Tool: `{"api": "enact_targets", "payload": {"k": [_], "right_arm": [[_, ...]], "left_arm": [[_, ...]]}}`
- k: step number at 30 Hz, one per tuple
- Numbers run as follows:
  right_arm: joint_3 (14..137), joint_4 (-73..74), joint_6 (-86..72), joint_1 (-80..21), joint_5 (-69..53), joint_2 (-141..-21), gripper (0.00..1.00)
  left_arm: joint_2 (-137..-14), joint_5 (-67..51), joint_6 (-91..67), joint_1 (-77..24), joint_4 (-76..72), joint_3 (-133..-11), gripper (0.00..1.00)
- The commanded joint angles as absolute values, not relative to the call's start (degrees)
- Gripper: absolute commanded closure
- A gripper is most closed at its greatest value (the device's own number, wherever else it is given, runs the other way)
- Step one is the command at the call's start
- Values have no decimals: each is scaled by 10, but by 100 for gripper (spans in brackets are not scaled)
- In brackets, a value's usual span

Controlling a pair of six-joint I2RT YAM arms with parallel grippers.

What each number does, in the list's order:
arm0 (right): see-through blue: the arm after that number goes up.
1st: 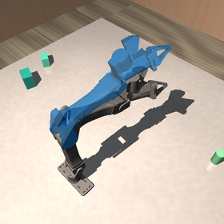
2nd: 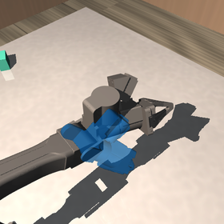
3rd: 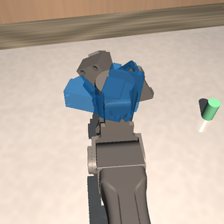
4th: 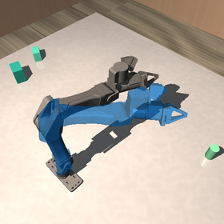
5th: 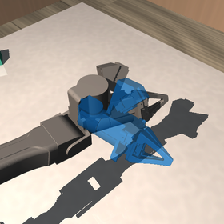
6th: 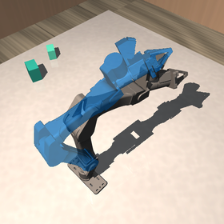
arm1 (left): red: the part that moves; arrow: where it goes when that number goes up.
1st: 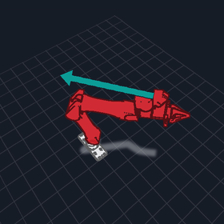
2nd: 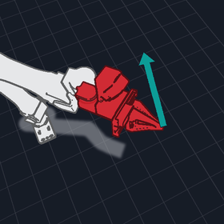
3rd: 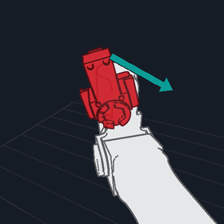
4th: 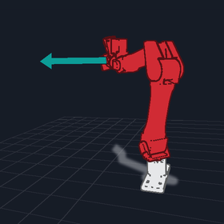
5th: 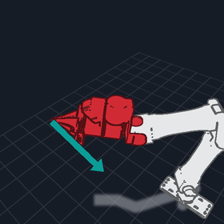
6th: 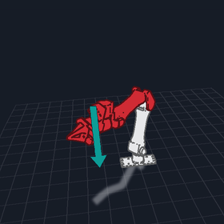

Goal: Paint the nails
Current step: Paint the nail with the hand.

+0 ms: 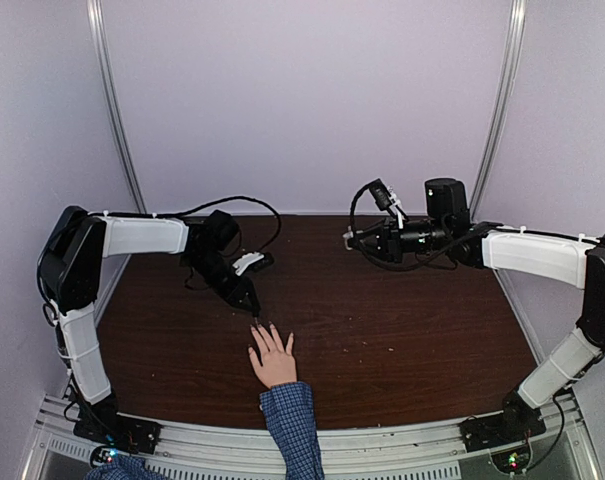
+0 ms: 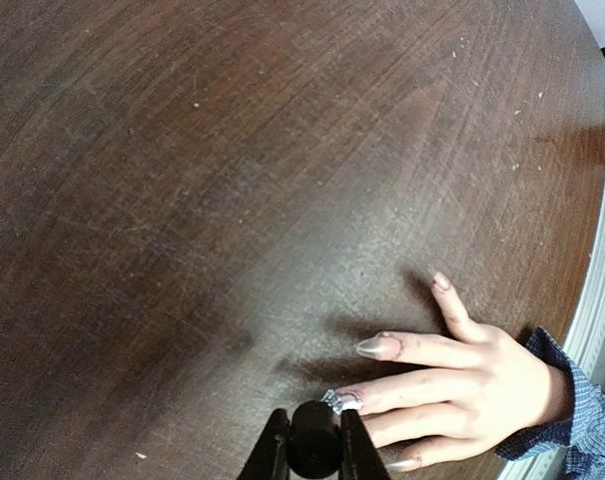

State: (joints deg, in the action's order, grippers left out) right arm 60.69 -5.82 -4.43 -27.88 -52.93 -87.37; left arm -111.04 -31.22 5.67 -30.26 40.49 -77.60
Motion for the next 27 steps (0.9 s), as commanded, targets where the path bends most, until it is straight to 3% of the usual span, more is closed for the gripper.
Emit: {"api": "enact_targets", "payload": {"k": [1, 27], "right_arm": [[602, -74, -46, -276, -539, -874, 100], [602, -75, -48, -276, -541, -870, 100]], "left_arm": [[-1113, -305, 50, -296, 400, -788, 100], [-1051, -359, 86, -289, 367, -748, 100]]}}
